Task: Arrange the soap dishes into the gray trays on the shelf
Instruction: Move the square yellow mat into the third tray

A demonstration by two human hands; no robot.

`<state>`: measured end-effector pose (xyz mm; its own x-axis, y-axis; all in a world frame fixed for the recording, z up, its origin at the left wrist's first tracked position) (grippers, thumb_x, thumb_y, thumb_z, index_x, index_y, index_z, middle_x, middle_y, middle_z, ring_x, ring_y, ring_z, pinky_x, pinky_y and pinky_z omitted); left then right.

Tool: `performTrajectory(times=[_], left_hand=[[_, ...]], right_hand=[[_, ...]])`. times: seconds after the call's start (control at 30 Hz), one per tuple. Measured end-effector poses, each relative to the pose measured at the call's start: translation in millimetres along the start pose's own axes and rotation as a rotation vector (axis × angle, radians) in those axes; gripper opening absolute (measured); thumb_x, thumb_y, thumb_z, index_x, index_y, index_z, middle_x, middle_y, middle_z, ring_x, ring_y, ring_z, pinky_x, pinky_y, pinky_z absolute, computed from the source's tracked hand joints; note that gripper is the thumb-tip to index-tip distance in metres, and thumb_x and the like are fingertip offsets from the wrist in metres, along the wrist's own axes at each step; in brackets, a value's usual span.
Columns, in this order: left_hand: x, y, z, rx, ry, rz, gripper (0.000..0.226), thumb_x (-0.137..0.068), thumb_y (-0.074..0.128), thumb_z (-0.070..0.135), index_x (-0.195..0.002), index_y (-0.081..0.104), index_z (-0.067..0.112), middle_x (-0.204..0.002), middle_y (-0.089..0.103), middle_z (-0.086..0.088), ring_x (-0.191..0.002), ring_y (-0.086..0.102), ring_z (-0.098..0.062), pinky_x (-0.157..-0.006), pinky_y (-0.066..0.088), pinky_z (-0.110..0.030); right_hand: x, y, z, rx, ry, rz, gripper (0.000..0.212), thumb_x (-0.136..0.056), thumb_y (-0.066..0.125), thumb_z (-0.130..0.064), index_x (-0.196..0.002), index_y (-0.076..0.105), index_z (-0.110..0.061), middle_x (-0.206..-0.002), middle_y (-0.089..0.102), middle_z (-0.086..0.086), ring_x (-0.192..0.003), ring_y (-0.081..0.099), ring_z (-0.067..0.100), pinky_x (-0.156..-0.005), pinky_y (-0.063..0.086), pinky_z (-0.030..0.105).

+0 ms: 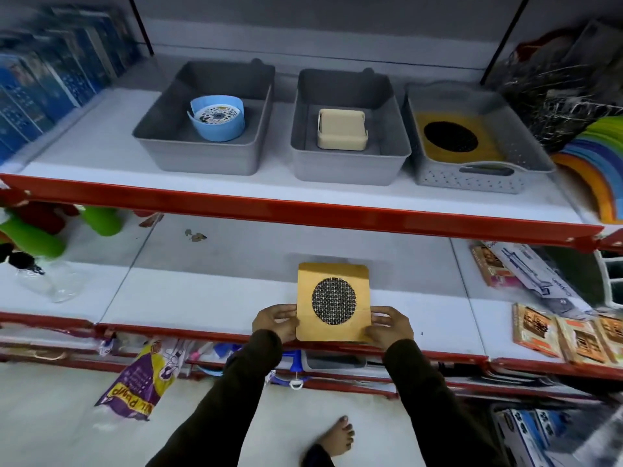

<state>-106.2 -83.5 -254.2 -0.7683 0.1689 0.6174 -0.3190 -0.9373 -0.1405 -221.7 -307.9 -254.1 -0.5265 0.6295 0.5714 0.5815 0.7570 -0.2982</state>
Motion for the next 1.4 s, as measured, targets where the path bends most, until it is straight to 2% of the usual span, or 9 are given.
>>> performTrajectory(times=[0.1, 0.2, 0.43, 0.6, 0.73, 0.9, 1.0, 1.23, 1.4], left_hand=[[34, -13, -7, 0.089, 0.058, 0.010, 0.022, -0.083, 0.067, -0.007, -0.088, 0.071, 0.014, -0.092, 0.066, -0.008, -0.078, 0.067, -0.029, -0.054, 0.060, -0.028], [67, -24, -2, 0.172, 0.153, 0.000, 0.023, -0.083, 0.064, -0.012, -0.091, 0.067, 0.008, -0.086, 0.063, -0.006, -0.075, 0.064, -0.027, -0.049, 0.059, -0.023], [131, -52, 51, 0.167, 0.393, -0.069, 0.028, -0.083, 0.068, -0.007, -0.088, 0.069, 0.021, -0.094, 0.068, -0.003, -0.082, 0.067, -0.025, -0.081, 0.060, -0.038], [168, -61, 107, 0.212, 0.601, -0.102, 0.023, -0.085, 0.066, -0.004, -0.104, 0.065, 0.009, -0.090, 0.068, 0.001, -0.073, 0.067, -0.017, -0.061, 0.061, -0.020], [184, -58, 141, 0.212, 0.694, -0.122, 0.025, -0.085, 0.067, -0.003, -0.102, 0.068, 0.015, -0.093, 0.070, 0.000, -0.071, 0.070, -0.011, -0.063, 0.061, -0.021], [191, -44, 169, 0.194, 0.738, -0.104, 0.025, -0.085, 0.068, -0.001, -0.105, 0.069, 0.015, -0.103, 0.068, -0.011, -0.082, 0.067, -0.022, -0.061, 0.061, -0.020], [195, -29, 196, 0.184, 0.747, -0.111, 0.028, -0.085, 0.067, -0.005, -0.109, 0.069, 0.008, -0.105, 0.069, -0.015, -0.082, 0.067, -0.023, -0.061, 0.061, -0.020], [184, 52, 310, -0.097, 0.773, -0.073, 0.063, -0.071, 0.077, 0.000, -0.130, 0.057, 0.006, -0.110, 0.072, -0.011, -0.103, 0.068, -0.026, -0.093, 0.057, -0.043], [155, 126, 363, -0.351, 0.691, 0.013, 0.066, -0.078, 0.074, 0.011, -0.137, 0.046, 0.011, -0.130, 0.061, -0.011, -0.117, 0.062, -0.031, -0.103, 0.050, -0.041]], right_hand=[[38, -7, 5, -0.183, -0.019, -0.025, 0.043, -0.068, 0.061, 0.022, -0.085, 0.066, -0.017, -0.094, 0.067, 0.015, -0.075, 0.065, 0.031, -0.056, 0.057, 0.034], [78, -13, -1, -0.241, -0.112, -0.046, 0.042, -0.070, 0.060, 0.023, -0.091, 0.065, -0.012, -0.089, 0.066, 0.012, -0.070, 0.064, 0.024, -0.047, 0.056, 0.027], [151, -37, -53, -0.400, -0.311, -0.098, 0.044, -0.070, 0.062, 0.023, -0.098, 0.065, -0.010, -0.092, 0.066, 0.010, -0.070, 0.065, 0.023, -0.057, 0.057, 0.030], [185, -62, -106, -0.438, -0.487, -0.102, 0.043, -0.072, 0.065, 0.021, -0.104, 0.065, -0.008, -0.092, 0.067, 0.009, -0.073, 0.065, 0.025, -0.052, 0.059, 0.025], [199, -81, -138, -0.419, -0.590, -0.094, 0.045, -0.073, 0.066, 0.019, -0.111, 0.065, -0.004, -0.097, 0.067, 0.010, -0.078, 0.067, 0.023, -0.054, 0.060, 0.025], [192, -99, -160, -0.416, -0.630, -0.114, 0.049, -0.072, 0.067, 0.019, -0.114, 0.066, -0.006, -0.106, 0.066, 0.017, -0.087, 0.065, 0.031, -0.055, 0.060, 0.028], [183, -118, -178, -0.439, -0.643, -0.134, 0.049, -0.072, 0.068, 0.019, -0.116, 0.065, -0.004, -0.103, 0.067, 0.016, -0.077, 0.068, 0.027, -0.056, 0.060, 0.027], [145, -205, -253, -0.475, -0.686, -0.086, 0.040, -0.078, 0.064, 0.016, -0.114, 0.062, -0.002, -0.096, 0.069, 0.010, -0.059, 0.072, 0.006, -0.054, 0.059, 0.019], [85, -244, -297, -0.376, -0.563, -0.006, 0.032, -0.080, 0.055, 0.023, -0.109, 0.059, 0.010, -0.073, 0.075, 0.020, -0.044, 0.068, 0.007, -0.049, 0.058, 0.020]])
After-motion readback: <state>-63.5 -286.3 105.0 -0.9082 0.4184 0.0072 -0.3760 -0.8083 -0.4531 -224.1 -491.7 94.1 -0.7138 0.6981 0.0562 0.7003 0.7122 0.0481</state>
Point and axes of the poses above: each hand's wrist, its own x-axis away from the middle knuckle, its own y-axis out of the palm, z = x × y, the point moved 3 cm from there along -x, towards the middle knuckle
